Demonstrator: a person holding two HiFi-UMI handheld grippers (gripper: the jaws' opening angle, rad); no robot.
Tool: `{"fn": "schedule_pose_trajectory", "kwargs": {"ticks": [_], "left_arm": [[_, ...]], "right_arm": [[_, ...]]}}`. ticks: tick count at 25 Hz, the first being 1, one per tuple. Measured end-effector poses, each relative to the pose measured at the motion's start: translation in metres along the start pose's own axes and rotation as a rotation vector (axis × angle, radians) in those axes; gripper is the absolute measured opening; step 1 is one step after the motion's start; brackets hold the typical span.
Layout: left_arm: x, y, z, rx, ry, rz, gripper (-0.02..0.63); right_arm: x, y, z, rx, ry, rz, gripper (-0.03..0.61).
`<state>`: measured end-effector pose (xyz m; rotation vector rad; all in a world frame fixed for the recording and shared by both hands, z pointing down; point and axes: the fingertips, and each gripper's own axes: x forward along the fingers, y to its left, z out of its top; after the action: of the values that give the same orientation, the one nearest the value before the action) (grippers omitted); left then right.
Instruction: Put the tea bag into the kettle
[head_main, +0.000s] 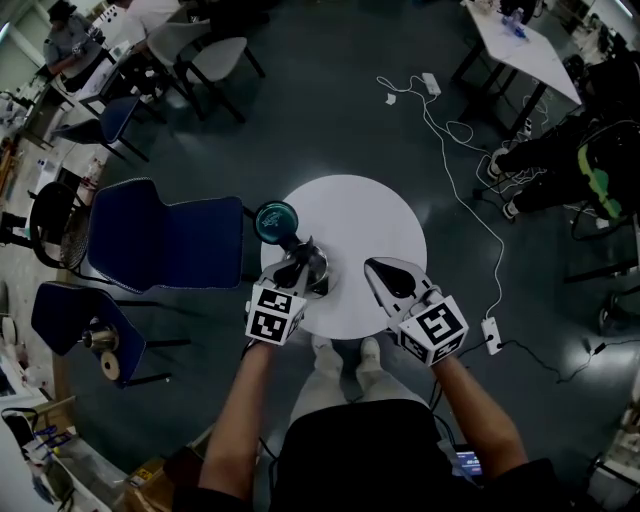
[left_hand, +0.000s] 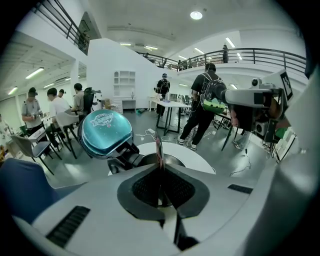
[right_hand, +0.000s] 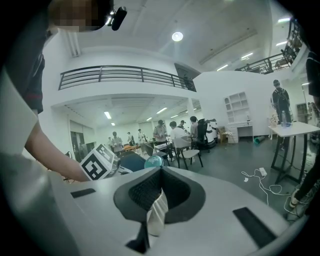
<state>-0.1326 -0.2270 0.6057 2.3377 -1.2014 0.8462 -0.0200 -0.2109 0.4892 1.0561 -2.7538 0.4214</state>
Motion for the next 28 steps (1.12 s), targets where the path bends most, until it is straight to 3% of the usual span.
{"fn": "schedule_pose_trajectory", "kwargs": {"ticks": [5, 10, 14, 28], "left_arm": [[0.006, -0.002, 0.002, 0.011, 0.016, -0.005, 0.012], [0.011, -0.001, -0.001, 0.099, 0.055, 0.017, 0.012], [0.018, 0.002, -0.008, 0.077, 0.075, 0.028, 0.012], [0.017, 0.0, -0.011, 0.137, 0.105, 0.05, 0.014]], "right_arm": [[0.001, -0.004, 0.0, 0.006, 0.005, 0.0, 0.017], [0.001, -0.005, -0.004, 0.01, 0.012, 0.0, 0.016], [0.002, -0.011, -0.009, 0.015, 0.018, -0.001, 0.017], [0.006, -0.01, -0.012, 0.019, 0.029, 0.009, 0.017]]}}
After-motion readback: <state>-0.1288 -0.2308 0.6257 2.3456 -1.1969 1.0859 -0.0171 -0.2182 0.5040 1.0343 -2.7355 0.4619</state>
